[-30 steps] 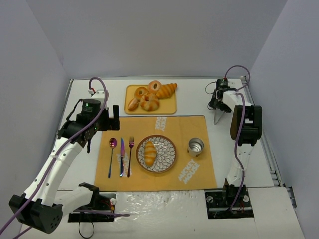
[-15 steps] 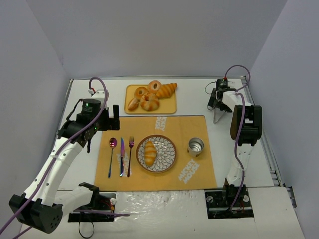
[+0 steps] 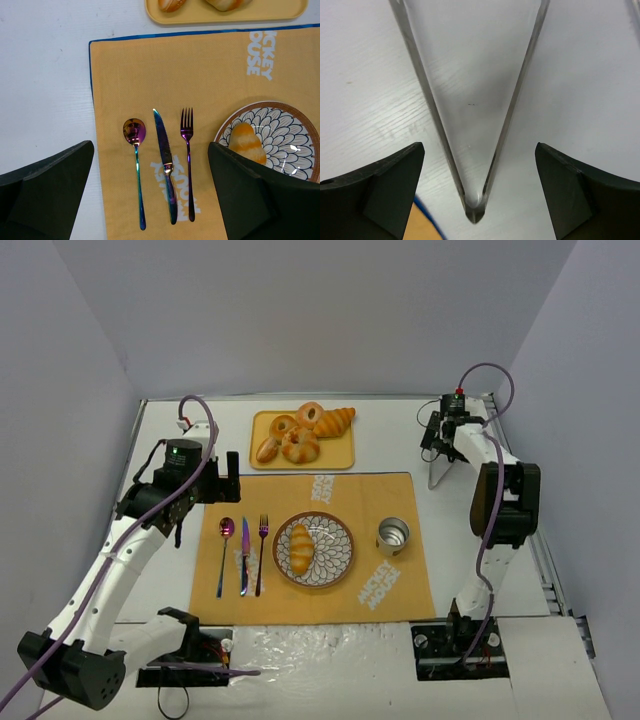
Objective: Place the bread
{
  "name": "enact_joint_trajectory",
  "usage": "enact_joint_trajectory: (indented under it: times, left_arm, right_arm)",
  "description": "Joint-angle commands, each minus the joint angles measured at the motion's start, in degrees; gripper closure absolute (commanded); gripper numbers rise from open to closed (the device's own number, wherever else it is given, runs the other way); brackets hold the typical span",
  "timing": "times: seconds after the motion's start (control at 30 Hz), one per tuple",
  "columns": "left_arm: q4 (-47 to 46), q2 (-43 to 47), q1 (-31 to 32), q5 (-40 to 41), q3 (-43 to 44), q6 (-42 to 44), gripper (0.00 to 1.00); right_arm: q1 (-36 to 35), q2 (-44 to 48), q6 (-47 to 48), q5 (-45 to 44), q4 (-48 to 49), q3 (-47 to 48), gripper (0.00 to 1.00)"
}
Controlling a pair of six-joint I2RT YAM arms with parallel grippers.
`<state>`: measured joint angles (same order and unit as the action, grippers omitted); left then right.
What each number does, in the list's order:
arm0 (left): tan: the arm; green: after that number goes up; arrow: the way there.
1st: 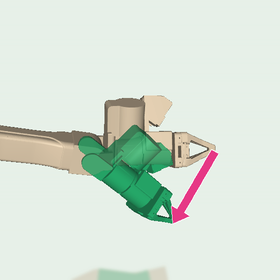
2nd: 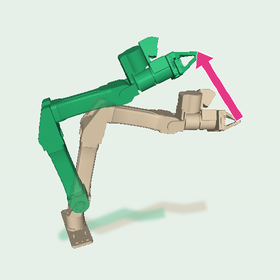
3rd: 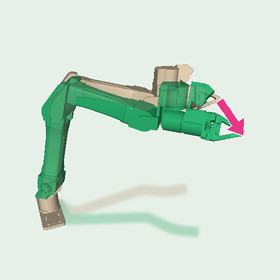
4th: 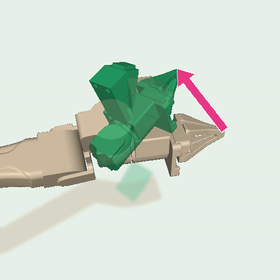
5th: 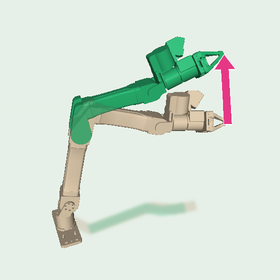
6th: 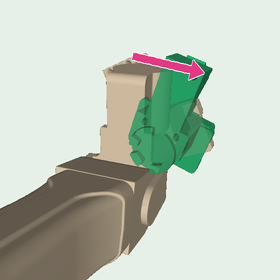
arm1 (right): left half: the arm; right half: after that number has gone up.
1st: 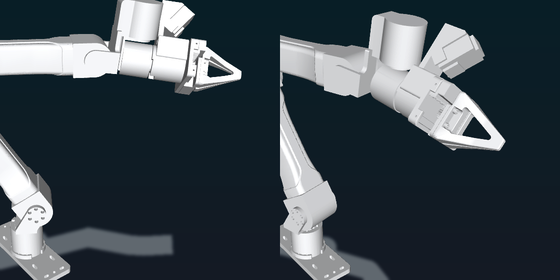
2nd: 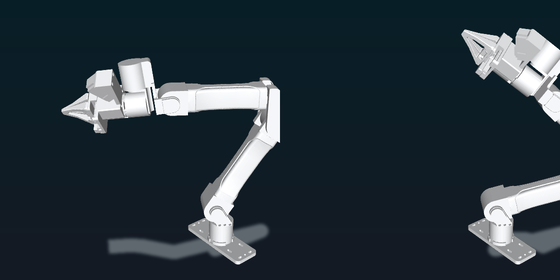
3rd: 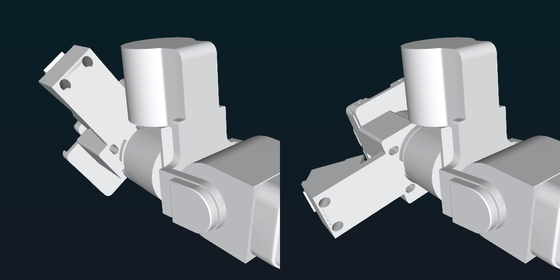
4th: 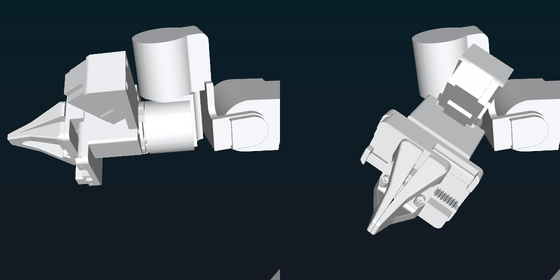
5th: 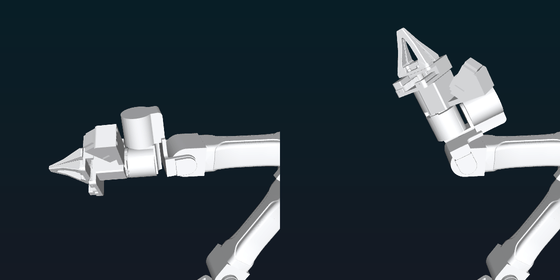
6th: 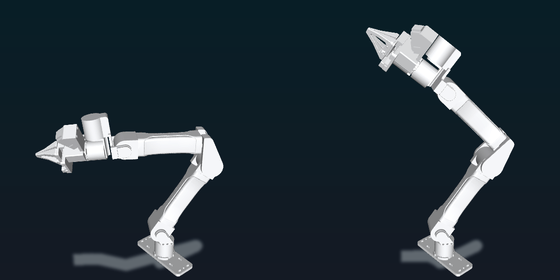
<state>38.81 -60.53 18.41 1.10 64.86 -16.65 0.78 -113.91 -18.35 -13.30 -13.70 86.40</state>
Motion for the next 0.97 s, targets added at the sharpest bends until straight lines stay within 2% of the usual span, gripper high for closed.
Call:
enact_joint_trajectory:
  times: [0.0, 0.1, 0.3, 0.53, 0.7, 0.93]
  left_arm:
    - [-1.9, 0.3, 0.6, 0.9, 1.0, -0.1, 0.04]
    - [-1.9, 0.3, 0.8, 1.1, 1.0, -0.1, 0.04]
    - [-1.8, 0.2, 0.9, 1.4, 1.1, 0.0, 0.04]
    - [-1.7, 0.2, 1.1, 1.5, 1.1, 0.0, 0.04]
    - [-1.6, 0.2, 1.2, 1.8, 1.1, 0.0, 0.04]
    - [-1.5, 0.2, 1.3, 1.9, 1.1, 0.1, 0.04]
  right_arm:
    - [-0.2, 12.8, -0.3, 2.5, 1.5, -0.5, 0.06]
    - [-0.4, 17.9, 0.1, 5.7, 2.0, -2.2, 0.00]
    - [-5.2, 29.7, 0.6, 9.1, 3.9, -7.8, 0.00]
    - [-16.6, 40.5, 0.9, 12.7, 6.4, -13.8, 0.00]
    - [-20.5, 44.7, -0.2, 15.2, 8.4, -17.4, 0.00]
    - [-21.8, 46.1, -0.6, 16.9, 9.7, -19.8, 0.00]
